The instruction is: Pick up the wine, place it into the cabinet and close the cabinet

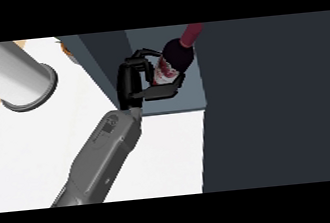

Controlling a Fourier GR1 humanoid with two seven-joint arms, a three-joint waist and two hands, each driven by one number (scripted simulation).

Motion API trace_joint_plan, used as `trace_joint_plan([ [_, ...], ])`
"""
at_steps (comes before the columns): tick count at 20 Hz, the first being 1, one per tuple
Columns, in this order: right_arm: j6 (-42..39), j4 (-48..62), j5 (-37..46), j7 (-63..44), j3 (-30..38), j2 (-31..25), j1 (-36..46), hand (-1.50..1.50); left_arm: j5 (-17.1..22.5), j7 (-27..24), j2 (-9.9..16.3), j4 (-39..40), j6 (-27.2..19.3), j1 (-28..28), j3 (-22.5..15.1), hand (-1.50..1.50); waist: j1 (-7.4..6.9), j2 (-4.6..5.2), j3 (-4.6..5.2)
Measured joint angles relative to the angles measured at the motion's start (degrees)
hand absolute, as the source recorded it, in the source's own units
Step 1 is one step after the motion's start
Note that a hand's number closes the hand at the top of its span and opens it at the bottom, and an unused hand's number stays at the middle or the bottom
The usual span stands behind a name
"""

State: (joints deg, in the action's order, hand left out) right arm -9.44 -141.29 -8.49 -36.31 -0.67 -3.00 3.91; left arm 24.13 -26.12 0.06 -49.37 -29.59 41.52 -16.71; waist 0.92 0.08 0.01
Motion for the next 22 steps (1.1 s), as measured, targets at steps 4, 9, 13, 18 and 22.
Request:
trace_joint_plan([
  [4,0.12,0.07,-0.35,-0.83,1.32,-0.46,0.95,-1.50,-0.01,0.81,0.38,4.85,0.58,3.96,1.89,1.50,0.11,0.02,0.00],
  [9,-0.22,0.16,-0.44,-0.19,0.39,0.25,0.06,-1.50,1.03,-1.55,0.13,12.06,1.91,8.03,4.39,1.50,0.53,0.14,0.00],
  [13,-0.57,0.46,-0.22,0.90,-0.43,0.79,-0.50,-1.50,1.17,-5.58,0.05,17.16,1.34,11.02,5.43,1.50,0.81,0.26,0.00],
  [18,-1.40,0.76,-0.11,2.82,-1.04,1.32,-1.52,-1.50,0.70,-9.21,0.16,23.40,0.02,16.07,7.90,1.50,1.17,0.39,-0.01],
  [22,-1.16,0.62,-0.07,2.02,-1.93,1.30,-1.20,-1.50,0.75,-12.33,0.31,27.70,0.67,18.12,10.07,1.50,1.30,0.46,0.01],
])
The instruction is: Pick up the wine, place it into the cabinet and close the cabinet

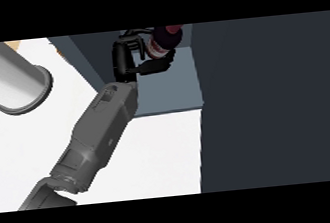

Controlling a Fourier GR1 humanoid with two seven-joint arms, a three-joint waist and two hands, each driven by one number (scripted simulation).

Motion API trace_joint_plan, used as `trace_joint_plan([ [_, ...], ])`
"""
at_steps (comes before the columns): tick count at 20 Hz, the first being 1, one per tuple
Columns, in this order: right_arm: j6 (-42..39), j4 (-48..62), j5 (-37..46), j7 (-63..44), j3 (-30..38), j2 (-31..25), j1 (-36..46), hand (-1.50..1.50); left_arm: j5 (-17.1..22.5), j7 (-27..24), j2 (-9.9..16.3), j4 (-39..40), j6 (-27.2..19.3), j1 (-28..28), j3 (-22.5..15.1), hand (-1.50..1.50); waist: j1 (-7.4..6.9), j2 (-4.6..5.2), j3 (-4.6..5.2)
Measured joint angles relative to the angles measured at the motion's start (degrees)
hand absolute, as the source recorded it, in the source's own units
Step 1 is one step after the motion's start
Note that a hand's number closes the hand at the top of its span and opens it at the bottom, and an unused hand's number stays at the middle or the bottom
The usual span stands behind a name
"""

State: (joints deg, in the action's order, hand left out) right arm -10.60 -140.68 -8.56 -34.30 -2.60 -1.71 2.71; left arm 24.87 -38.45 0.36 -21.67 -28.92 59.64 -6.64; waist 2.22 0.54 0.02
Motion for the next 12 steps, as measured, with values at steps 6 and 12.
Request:
trace_joint_plan([
  [6,-0.11,0.09,0.03,0.34,-0.64,0.24,-0.09,-1.50,1.96,-1.03,0.04,5.09,1.11,3.28,2.75,1.50,0.71,0.26,0.00],
  [12,-0.85,0.60,-0.08,1.57,0.53,0.20,-0.28,-1.50,5.12,-1.42,-0.26,7.70,3.70,4.86,6.86,1.50,0.96,0.40,-0.04],
])
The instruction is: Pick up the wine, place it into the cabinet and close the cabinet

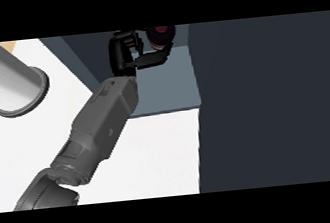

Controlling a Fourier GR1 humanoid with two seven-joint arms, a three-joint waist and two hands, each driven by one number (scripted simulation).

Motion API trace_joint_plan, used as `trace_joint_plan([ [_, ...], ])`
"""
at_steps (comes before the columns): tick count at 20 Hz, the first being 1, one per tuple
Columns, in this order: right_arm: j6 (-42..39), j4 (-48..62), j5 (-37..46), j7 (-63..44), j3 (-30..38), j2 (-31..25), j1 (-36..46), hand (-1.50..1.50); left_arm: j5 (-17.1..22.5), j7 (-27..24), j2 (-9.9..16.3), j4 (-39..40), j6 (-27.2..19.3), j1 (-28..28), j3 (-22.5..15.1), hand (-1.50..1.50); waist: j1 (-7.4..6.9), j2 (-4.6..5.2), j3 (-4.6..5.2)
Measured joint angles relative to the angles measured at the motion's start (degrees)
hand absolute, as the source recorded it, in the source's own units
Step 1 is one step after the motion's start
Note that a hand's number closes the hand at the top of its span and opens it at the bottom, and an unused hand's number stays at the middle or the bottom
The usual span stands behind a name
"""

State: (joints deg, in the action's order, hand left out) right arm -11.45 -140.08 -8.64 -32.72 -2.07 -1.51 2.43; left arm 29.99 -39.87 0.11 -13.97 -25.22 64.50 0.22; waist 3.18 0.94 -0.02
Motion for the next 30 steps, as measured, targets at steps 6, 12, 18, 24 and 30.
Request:
trace_joint_plan([
  [6,0.37,0.02,-0.08,-0.69,-0.85,0.39,0.66,-1.50,0.61,-1.17,-0.11,2.50,1.68,1.28,2.16,1.50,0.13,0.02,-0.03],
  [12,0.95,0.09,-0.07,-2.07,-0.79,0.16,2.09,-1.50,-0.19,-2.58,-0.09,4.64,1.94,1.65,2.63,1.50,0.25,-0.06,-0.11],
  [18,0.88,0.22,-0.01,-2.03,-1.18,0.24,2.62,-1.50,-1.60,-2.68,-0.10,6.70,0.15,1.85,2.30,-1.50,0.31,0.03,-0.09],
  [24,1.13,0.35,0.02,-2.35,-1.02,0.21,3.71,-1.50,-3.07,-3.34,0.16,7.95,-1.44,1.56,1.85,-1.50,0.72,0.11,-0.17],
  [30,-0.13,0.87,-0.55,-0.62,0.11,0.00,2.43,-1.50,-4.59,-4.25,0.17,9.28,-3.36,0.47,1.17,-1.50,1.15,0.39,-0.11],
])
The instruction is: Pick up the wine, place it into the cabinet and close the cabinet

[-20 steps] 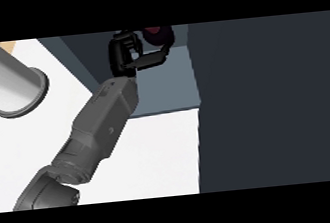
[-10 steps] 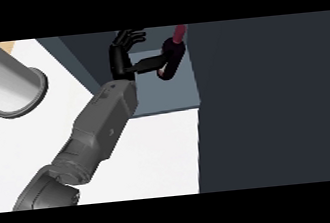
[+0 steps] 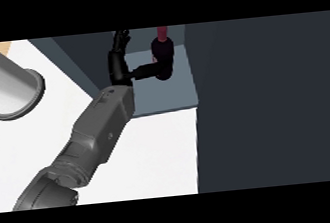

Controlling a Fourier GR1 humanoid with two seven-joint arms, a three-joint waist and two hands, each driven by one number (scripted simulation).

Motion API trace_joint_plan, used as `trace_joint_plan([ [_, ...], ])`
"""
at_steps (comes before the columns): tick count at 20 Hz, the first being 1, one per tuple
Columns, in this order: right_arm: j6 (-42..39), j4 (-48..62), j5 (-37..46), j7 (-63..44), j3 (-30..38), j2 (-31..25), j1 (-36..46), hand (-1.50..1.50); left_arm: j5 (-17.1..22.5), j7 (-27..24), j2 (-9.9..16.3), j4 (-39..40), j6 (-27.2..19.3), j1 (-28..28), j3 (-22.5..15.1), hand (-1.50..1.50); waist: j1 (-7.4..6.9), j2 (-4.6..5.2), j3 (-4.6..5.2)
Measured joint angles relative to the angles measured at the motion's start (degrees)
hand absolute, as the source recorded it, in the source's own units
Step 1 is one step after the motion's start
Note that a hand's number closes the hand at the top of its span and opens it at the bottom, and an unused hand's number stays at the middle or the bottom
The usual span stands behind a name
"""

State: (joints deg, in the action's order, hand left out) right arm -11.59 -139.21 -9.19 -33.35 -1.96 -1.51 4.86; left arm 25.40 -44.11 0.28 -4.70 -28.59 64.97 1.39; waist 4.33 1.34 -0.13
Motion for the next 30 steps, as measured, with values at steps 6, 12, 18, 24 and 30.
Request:
trace_joint_plan([
  [6,-0.58,0.71,-0.09,0.47,-0.46,0.10,0.09,-1.50,0.32,-2.12,-0.17,-0.57,-0.18,-1.22,0.90,-1.50,0.27,0.15,0.05],
  [12,-0.86,0.91,-0.33,0.87,-0.34,0.34,0.18,-1.50,0.16,-3.58,-0.31,-0.99,1.24,-1.86,1.35,-1.50,0.26,0.15,0.04],
  [18,-0.16,0.75,-0.51,-0.19,-0.98,0.55,0.57,-1.50,-0.47,-4.41,-0.34,-1.21,4.36,-2.06,1.05,-1.50,0.20,0.13,0.16],
  [24,0.28,0.61,-0.41,-0.89,-2.18,0.72,0.56,-1.50,-0.63,-4.72,-0.31,-1.02,6.92,-2.30,0.58,-1.50,0.29,-0.04,0.16],
  [30,0.65,0.92,-0.22,-0.25,-2.27,0.70,0.59,-1.50,-0.09,-4.98,-0.36,-1.37,9.68,-2.68,-0.20,-1.50,0.19,-0.14,0.20],
])
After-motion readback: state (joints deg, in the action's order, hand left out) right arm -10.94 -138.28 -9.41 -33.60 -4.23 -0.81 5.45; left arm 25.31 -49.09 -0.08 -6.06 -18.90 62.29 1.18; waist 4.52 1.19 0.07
